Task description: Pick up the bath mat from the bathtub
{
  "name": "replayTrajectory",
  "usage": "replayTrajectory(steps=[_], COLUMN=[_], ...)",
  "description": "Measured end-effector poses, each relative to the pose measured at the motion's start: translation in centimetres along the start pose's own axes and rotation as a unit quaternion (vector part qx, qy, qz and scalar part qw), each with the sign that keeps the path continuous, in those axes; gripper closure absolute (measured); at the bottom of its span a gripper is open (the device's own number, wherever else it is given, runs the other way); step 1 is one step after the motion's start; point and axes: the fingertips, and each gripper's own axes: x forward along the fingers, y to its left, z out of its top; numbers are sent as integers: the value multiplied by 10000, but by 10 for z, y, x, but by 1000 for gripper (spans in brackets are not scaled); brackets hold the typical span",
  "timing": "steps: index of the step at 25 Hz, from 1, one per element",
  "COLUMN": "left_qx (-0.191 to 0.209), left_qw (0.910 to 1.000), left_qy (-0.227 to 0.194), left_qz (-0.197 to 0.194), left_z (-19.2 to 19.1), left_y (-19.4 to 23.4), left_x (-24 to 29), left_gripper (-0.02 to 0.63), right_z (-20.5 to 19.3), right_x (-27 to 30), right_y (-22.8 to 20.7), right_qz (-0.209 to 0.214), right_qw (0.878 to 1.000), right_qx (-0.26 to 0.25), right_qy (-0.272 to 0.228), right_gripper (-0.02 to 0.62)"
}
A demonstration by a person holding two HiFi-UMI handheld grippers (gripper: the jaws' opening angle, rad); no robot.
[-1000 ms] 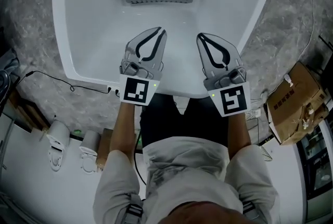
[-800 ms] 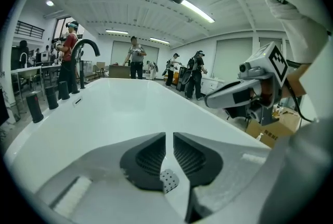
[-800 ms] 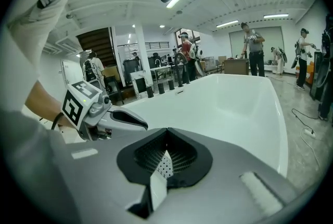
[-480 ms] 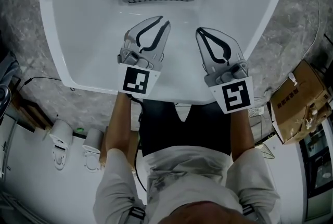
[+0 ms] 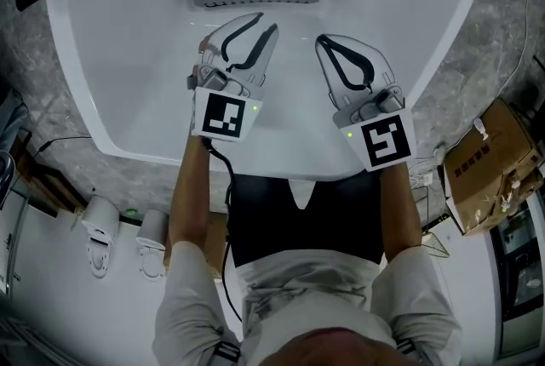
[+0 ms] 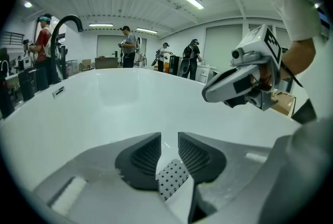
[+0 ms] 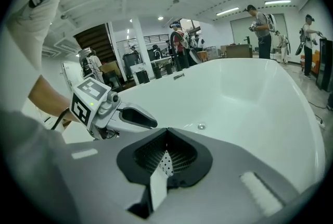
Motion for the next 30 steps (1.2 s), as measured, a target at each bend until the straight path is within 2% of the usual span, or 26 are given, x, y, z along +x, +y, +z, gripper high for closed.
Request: replayTrajectory(steps=[7, 10, 16, 30], left_qx=[179, 382, 448, 756], left_qw=[9993, 9977, 9956, 9844], left_qy=[320, 522, 789, 1433], left_qz=[-82, -196, -255, -680], left_z=[-30, -52, -85, -162], left_y=[17, 22, 30, 29], left_x=[23, 30, 40, 78], left_gripper=[491, 476, 456, 380], right_z=[-20, -27, -40, -100], right_x=[28, 41, 65, 92], right_y=[-4, -3, 2, -3], right_qz=[137, 187, 300, 378], right_qw=[9997, 9995, 9991, 9974], right_qx=[9, 37, 58, 51], right_qy=[187, 250, 310, 609], right_gripper=[592, 592, 592, 592])
